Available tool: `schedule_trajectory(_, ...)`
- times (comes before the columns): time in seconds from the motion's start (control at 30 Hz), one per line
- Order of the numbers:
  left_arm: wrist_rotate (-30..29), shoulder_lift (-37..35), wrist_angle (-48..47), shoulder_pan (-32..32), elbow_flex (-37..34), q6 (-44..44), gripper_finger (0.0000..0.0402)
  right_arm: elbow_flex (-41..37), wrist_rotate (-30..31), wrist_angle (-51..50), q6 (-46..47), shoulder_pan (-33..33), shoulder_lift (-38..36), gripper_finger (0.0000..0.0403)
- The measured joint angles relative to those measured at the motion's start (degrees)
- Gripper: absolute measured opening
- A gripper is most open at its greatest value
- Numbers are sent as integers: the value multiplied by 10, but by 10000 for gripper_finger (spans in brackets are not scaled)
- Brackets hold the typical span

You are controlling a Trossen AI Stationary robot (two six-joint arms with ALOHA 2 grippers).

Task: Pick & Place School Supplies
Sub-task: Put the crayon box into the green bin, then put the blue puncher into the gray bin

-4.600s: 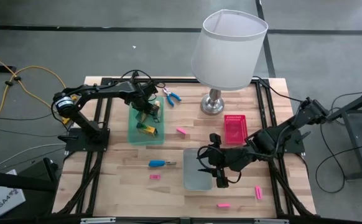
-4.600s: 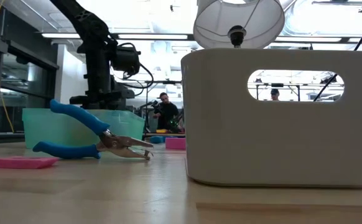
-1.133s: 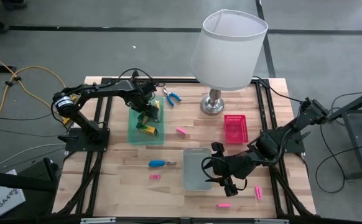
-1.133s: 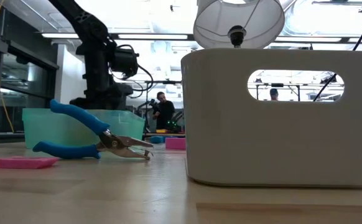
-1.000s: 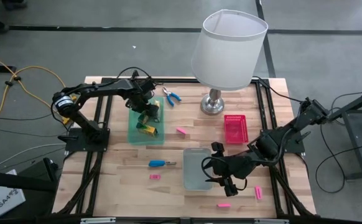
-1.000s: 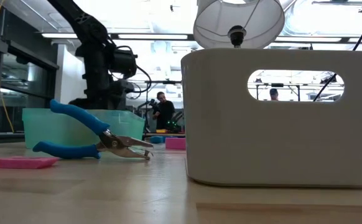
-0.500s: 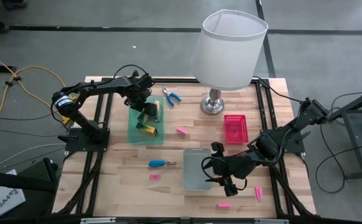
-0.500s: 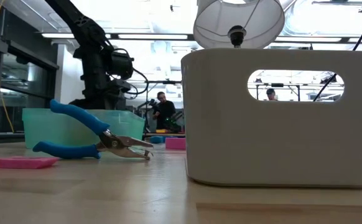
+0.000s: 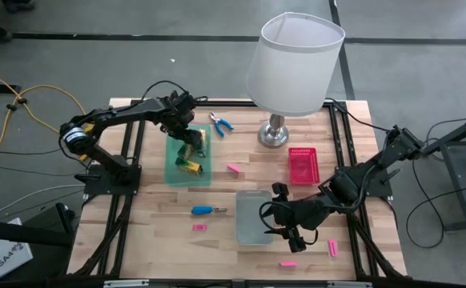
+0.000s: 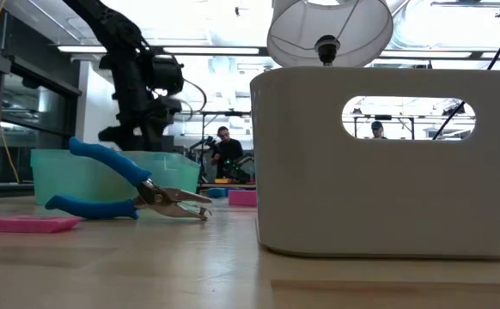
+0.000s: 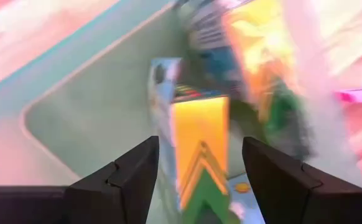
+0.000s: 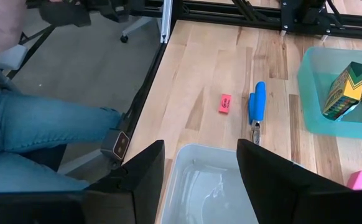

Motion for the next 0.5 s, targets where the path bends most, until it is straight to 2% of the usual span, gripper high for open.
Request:
schedule_trajectory(0.33, 0, -60, 0, -23, 9, 2, 225, 0, 1, 0, 0, 0, 0, 193)
schedule_trajectory(0.5, 2, -87, 0, -38, 9, 32, 225, 0, 6, 0, 0, 0, 0, 193)
